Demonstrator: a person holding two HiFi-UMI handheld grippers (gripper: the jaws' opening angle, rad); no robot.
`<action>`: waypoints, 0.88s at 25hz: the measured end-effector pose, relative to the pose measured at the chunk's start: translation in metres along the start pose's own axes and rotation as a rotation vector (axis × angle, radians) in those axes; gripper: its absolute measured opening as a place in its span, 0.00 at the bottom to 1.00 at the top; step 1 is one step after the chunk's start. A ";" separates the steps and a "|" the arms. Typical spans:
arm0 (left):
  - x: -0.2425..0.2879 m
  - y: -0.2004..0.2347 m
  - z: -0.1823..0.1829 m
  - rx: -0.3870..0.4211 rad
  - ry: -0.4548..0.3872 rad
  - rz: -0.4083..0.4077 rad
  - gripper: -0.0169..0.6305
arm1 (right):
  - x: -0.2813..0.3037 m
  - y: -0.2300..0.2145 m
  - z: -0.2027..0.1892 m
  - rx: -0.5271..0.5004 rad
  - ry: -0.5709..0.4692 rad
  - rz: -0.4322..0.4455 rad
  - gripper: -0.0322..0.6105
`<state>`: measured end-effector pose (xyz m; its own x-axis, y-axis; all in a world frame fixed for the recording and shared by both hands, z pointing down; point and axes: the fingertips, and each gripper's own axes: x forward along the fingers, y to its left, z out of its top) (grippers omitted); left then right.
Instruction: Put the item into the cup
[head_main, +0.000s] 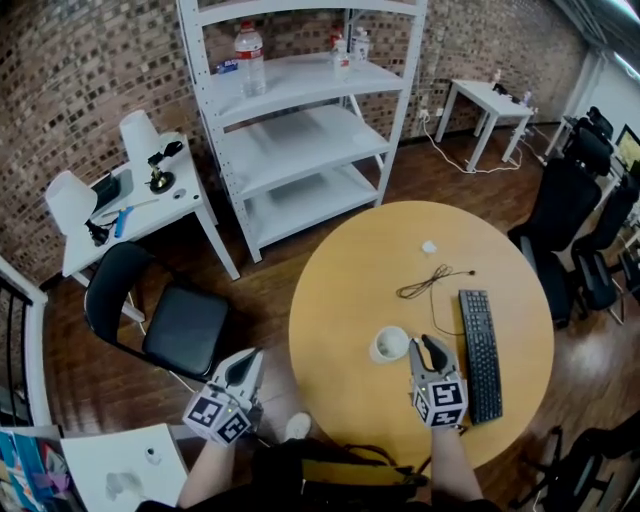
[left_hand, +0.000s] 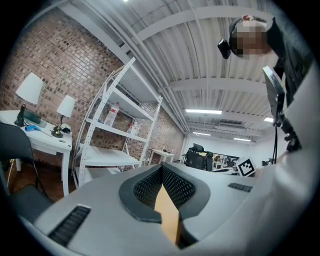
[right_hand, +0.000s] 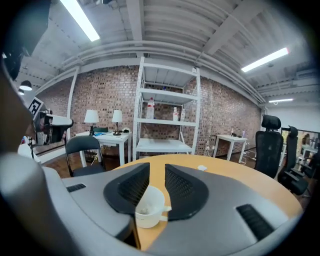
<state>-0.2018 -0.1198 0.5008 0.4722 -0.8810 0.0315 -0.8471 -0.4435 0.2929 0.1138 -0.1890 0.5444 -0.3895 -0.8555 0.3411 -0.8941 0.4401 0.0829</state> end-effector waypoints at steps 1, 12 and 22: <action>0.002 -0.002 0.000 0.000 0.004 -0.011 0.03 | -0.009 -0.004 0.005 0.004 -0.031 -0.015 0.21; 0.056 -0.070 0.008 0.033 -0.009 -0.236 0.03 | -0.130 -0.061 0.010 0.116 -0.199 -0.268 0.18; 0.080 -0.123 -0.012 0.041 0.035 -0.389 0.03 | -0.230 -0.075 -0.035 0.261 -0.241 -0.439 0.06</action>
<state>-0.0570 -0.1333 0.4789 0.7677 -0.6395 -0.0415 -0.6116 -0.7504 0.2506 0.2785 -0.0156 0.4920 0.0193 -0.9947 0.1006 -0.9967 -0.0270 -0.0761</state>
